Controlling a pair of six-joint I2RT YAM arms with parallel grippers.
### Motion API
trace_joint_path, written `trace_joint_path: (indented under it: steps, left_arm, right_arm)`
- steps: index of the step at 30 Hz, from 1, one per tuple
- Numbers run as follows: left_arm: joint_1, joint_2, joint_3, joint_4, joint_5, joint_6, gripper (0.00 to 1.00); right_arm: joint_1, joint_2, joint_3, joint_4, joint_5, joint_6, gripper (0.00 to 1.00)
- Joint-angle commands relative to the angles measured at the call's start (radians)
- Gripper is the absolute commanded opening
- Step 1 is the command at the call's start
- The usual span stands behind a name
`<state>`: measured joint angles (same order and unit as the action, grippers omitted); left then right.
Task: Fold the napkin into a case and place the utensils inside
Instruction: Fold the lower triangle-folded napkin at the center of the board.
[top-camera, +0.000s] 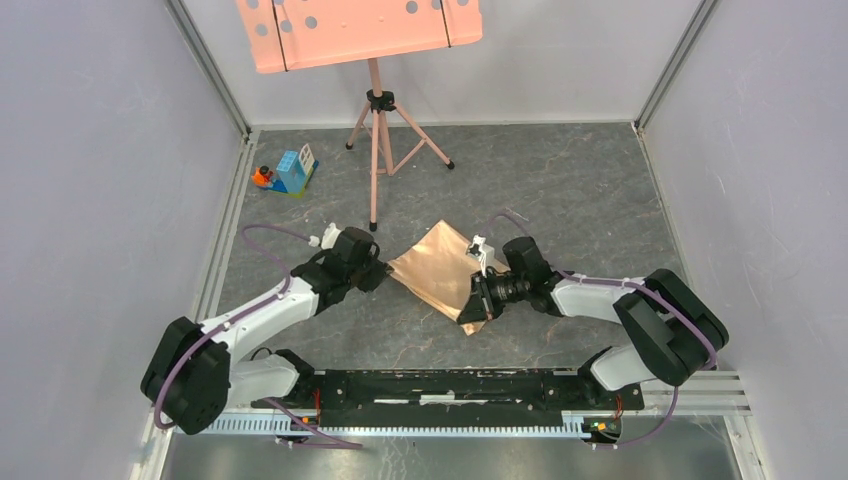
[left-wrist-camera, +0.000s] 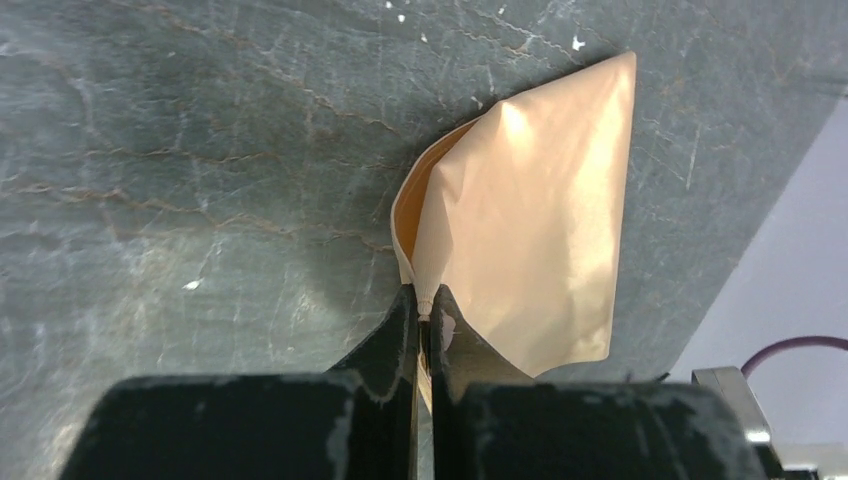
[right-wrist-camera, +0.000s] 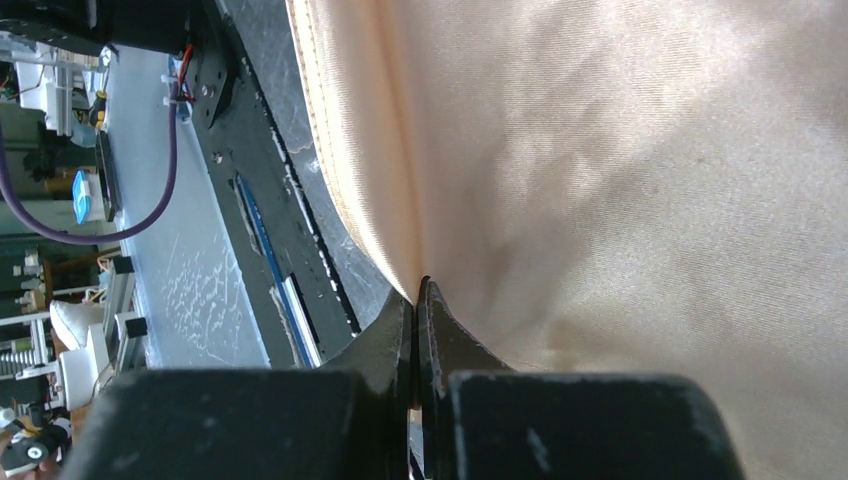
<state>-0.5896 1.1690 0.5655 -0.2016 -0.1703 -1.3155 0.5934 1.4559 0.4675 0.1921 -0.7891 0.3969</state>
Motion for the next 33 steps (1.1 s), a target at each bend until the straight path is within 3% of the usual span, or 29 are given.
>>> trace_joint_path:
  steps: [1,6,12,17,27,30,33]
  left_arm:
    - [0.004,-0.011,0.11,-0.267,-0.095,-0.064,0.02]
    - [0.003,0.036,0.183,-0.36,-0.118,-0.098,0.02]
    - [-0.04,0.228,0.394,-0.521,-0.165,-0.121,0.02]
    - [-0.076,0.372,0.532,-0.635,-0.216,-0.208,0.02]
    - [-0.106,0.577,0.733,-0.718,-0.266,-0.226,0.02]
    - [-0.109,0.593,0.749,-0.72,-0.268,-0.225,0.02]
    - [-0.11,0.603,0.764,-0.731,-0.266,-0.224,0.02]
  right_arm:
    - [0.039,-0.033,-0.027,0.071,-0.022,0.038,0.0]
    - [0.045,-0.033,-0.049,0.131,-0.059,0.084,0.0]
    - [-0.006,0.011,-0.083,0.204,-0.081,0.121,0.0]
    - [-0.042,0.05,-0.064,0.188,-0.098,0.094,0.0]
    - [-0.072,0.062,-0.014,0.076,-0.064,-0.01,0.04]
    - [-0.072,0.045,0.022,0.0,-0.023,-0.075,0.09]
    - [-0.073,0.014,0.054,-0.054,0.019,-0.144,0.26]
